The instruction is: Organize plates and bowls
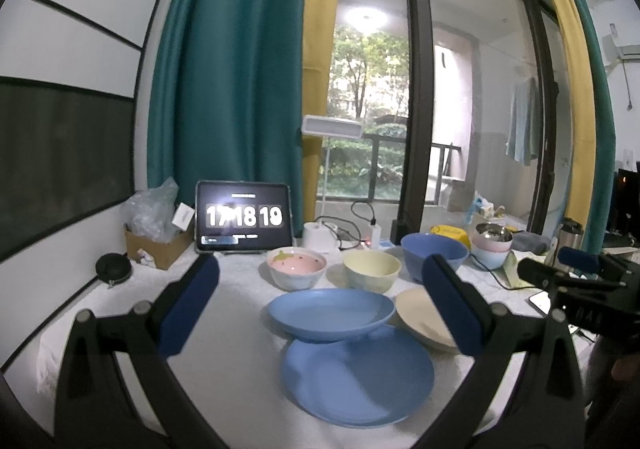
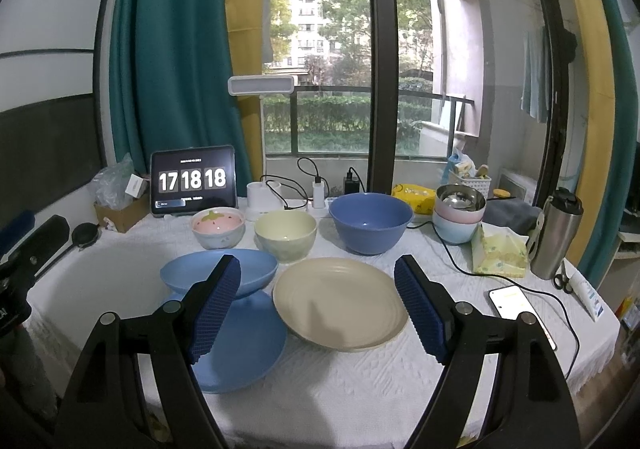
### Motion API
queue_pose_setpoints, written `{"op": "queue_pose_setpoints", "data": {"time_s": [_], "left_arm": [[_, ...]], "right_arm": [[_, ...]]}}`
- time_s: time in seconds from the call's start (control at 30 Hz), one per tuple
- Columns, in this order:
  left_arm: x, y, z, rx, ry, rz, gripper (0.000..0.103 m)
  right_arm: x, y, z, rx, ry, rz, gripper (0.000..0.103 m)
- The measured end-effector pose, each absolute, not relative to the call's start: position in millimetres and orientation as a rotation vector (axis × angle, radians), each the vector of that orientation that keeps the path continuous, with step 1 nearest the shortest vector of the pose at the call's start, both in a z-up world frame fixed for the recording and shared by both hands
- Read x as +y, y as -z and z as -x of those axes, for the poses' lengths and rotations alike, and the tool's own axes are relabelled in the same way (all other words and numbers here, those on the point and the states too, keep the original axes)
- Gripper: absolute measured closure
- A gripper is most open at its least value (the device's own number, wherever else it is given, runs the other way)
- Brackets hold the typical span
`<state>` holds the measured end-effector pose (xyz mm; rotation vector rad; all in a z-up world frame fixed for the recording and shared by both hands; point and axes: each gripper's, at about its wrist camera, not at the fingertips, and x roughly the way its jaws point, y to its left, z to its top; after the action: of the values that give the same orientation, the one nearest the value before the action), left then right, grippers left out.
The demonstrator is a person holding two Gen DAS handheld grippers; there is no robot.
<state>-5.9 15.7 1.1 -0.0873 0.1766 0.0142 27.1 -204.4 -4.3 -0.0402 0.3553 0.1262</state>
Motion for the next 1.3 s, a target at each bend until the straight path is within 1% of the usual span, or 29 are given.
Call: {"op": "queue_pose_setpoints", "data": {"time_s": [0.23,0.43,0.6,0.67,0.77,0.8,0.87,0.9,0.97,1.03,1.17,1.2,1.23,1.27,1.3], "left_arm": [[17.5,1.3,-19.1,0.222,-0.019,0.085,0.001],[25.1,13.9,-52.5,0.303,-0.030,0.105,0.001],[31.6,25.3,-77.9,0.354,-0.041,0.109,0.002],[33.2,29.6,-86.8,0.371,-0.043,0.110,0.002],[38.5,36.4,-101.2,0.399,-0.044,0.109,0.002],[39.7,38.9,-105.0,0.408,-0.044,0.112,0.002],[43.2,44.5,-112.7,0.433,-0.041,0.123,0.002],[44.7,47.0,-116.0,0.442,-0.041,0.126,0.002],[47.0,52.7,-122.0,0.458,-0.044,0.126,0.003],[49.9,57.9,-128.3,0.480,-0.045,0.130,0.009],[56.2,72.5,-143.2,0.538,-0.053,0.143,0.013],[57.6,76.0,-146.2,0.548,-0.055,0.147,0.016],[59.5,79.5,-149.5,0.559,-0.062,0.152,0.020],[61.1,82.9,-153.2,0.571,-0.069,0.154,0.021],[62.0,85.8,-156.7,0.584,-0.072,0.155,0.024]], "right_arm": [[-203.9,9.7,-49.1,0.392,-0.122,0.048,0.020],[-195.8,21.8,-76.8,0.441,-0.133,0.057,0.021],[-188.3,33.4,-98.0,0.488,-0.144,0.071,0.025],[-185.0,38.3,-106.8,0.508,-0.144,0.079,0.029],[-180.5,43.8,-119.7,0.529,-0.156,0.073,0.031],[-178.8,44.9,-121.9,0.534,-0.160,0.075,0.032],[-173.8,49.3,-128.9,0.554,-0.174,0.092,0.041],[-170.5,52.9,-132.8,0.568,-0.187,0.100,0.043],[-165.7,58.8,-138.4,0.592,-0.203,0.106,0.052],[-160.5,65.0,-143.9,0.614,-0.222,0.107,0.053],[-149.3,72.7,-153.1,0.639,-0.258,0.118,0.054],[-146.2,74.9,-156.6,0.645,-0.269,0.121,0.055],[-143.5,76.8,-159.4,0.653,-0.274,0.123,0.058],[-140.6,78.7,-162.5,0.660,-0.279,0.126,0.062],[-139.1,79.7,-164.5,0.666,-0.283,0.127,0.064]]}}
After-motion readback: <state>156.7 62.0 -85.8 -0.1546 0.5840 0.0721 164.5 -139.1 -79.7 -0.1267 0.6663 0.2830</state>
